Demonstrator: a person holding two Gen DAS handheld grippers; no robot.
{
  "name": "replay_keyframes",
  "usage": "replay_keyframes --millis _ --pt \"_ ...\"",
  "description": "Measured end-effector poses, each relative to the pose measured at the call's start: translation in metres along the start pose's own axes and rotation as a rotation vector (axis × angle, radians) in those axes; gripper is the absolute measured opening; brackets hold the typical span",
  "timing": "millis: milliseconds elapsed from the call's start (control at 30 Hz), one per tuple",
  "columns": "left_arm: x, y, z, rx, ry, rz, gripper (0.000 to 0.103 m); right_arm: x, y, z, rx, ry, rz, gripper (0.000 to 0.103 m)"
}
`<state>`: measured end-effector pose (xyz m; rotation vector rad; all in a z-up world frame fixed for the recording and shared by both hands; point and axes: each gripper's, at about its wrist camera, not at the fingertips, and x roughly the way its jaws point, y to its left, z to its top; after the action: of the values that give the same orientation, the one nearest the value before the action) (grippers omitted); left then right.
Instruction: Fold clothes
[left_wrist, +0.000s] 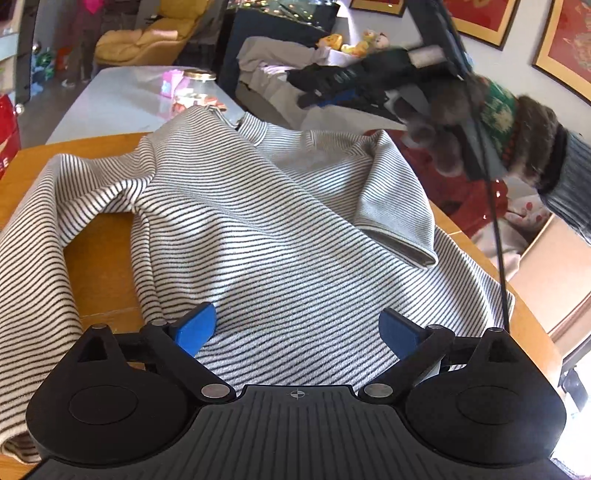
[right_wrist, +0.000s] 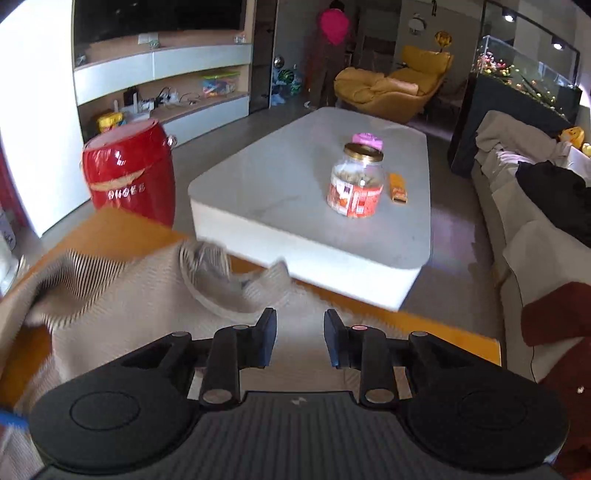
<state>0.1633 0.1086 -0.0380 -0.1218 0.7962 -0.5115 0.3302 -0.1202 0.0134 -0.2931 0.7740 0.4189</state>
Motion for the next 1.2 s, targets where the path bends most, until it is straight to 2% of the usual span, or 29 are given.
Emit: replay_keyframes --millis 67,167,267,367,467,500,533,567,600,667,700,733,767,800,867,933,1067,1133,1200 --pt "-0.004 0.001 -0.003 0.003 -0.002 0.000 0.098 -0.012 0.008 -0.044 -0.061 0.062 -0.021 0.028" --pt "-0.006 0.002 -0.005 0.004 0.005 0.003 0.098 -0.034 0.008 -0.096 -0.002 0.061 -0.042 0.028" --pt "-0.009 0.000 -0.006 0.013 0.027 0.021 0.098 -0.063 0.003 -0.119 0.081 0.091 -0.027 0.028" --pt "-0.014 -0.002 -0.007 0.026 0.046 0.042 0.098 -0.085 0.016 -0.137 -0.008 0.103 -0.054 0.028" --pt "-0.021 -0.005 -0.012 0.031 0.060 0.061 0.098 -0.112 0.031 -0.140 -0.028 0.047 -0.065 0.030" --pt "-0.023 -0.006 -0.012 0.028 0.065 0.073 0.098 -0.122 0.037 -0.140 -0.021 0.009 -0.032 0.038" --pt "-0.025 -0.005 -0.012 0.015 0.068 0.082 0.098 -0.133 0.043 -0.140 -0.013 -0.033 0.008 0.058" --pt "-0.028 -0.003 -0.012 -0.017 0.067 0.083 0.098 -0.141 0.051 -0.140 -0.002 -0.073 0.045 0.067" --pt "-0.031 -0.001 -0.010 -0.061 0.064 0.075 0.099 -0.140 0.059 -0.141 -0.010 -0.079 0.063 0.074" --pt "-0.034 0.005 -0.004 -0.165 0.050 0.037 0.101 -0.134 0.076 -0.142 -0.033 -0.081 0.095 0.074" --pt "-0.034 0.007 -0.001 -0.205 0.040 0.021 0.101 -0.125 0.085 -0.144 -0.076 -0.068 0.056 0.073" --pt "-0.033 0.007 0.003 -0.225 0.028 0.019 0.101 -0.114 0.094 -0.146 -0.124 -0.053 0.009 0.064" --pt "-0.033 0.005 0.007 -0.235 0.014 0.022 0.101 -0.108 0.092 -0.147 -0.130 -0.042 -0.015 0.052" --pt "-0.033 0.001 0.011 -0.233 -0.002 0.034 0.101 -0.103 0.088 -0.147 -0.130 -0.032 -0.036 0.026" --pt "-0.038 -0.010 0.012 -0.204 -0.028 0.060 0.102 -0.098 0.075 -0.144 -0.104 -0.011 -0.074 0.012" --pt "-0.042 -0.019 0.012 -0.159 -0.044 0.075 0.103 -0.109 0.049 -0.129 -0.086 -0.049 -0.163 0.009" --pt "-0.046 -0.025 0.011 -0.110 -0.049 0.104 0.103 -0.163 -0.043 -0.075 0.087 -0.211 -0.387 0.009" --pt "-0.045 -0.022 0.011 -0.114 -0.050 0.114 0.103 -0.195 -0.079 -0.047 0.185 -0.315 -0.437 0.009" --pt "-0.044 -0.019 0.012 -0.134 -0.053 0.112 0.103 -0.214 -0.089 -0.023 0.215 -0.383 -0.414 0.009"
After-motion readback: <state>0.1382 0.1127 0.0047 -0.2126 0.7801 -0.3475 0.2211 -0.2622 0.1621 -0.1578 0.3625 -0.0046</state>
